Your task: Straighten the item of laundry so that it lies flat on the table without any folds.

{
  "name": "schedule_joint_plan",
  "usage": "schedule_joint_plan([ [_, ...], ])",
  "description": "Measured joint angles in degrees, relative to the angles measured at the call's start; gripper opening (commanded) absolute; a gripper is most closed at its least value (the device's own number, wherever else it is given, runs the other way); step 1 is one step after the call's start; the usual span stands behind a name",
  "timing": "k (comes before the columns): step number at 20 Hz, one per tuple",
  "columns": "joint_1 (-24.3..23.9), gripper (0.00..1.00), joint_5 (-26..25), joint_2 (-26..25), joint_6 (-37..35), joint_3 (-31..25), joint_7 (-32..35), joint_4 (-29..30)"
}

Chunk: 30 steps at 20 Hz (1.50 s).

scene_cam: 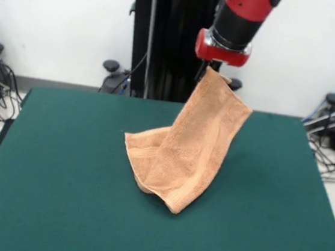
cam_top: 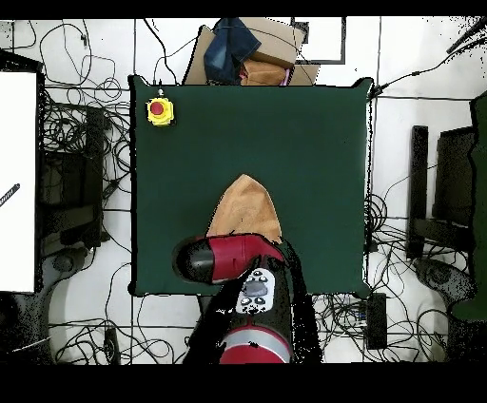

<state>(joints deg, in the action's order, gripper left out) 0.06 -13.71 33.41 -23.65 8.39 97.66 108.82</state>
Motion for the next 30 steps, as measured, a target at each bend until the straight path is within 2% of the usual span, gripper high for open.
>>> schedule_joint_plan([
  [5, 0.0, 0.00, 0.0, -1.5, 1.7, 0.0, 0.0, -0.1],
  [13, -0.2, 0.00, 0.0, -6.5, 13.8, 0.0, 0.0, -0.5],
  [16, -0.2, 0.00, 0.0, -7.3, 16.0, -0.1, 0.0, -0.5],
  [27, -0.2, 0.00, 0.0, -5.8, 16.5, -0.2, 0.0, -0.4],
  [30, -0.6, 0.00, 0.0, -3.8, 16.0, -0.6, 0.0, -0.4],
])
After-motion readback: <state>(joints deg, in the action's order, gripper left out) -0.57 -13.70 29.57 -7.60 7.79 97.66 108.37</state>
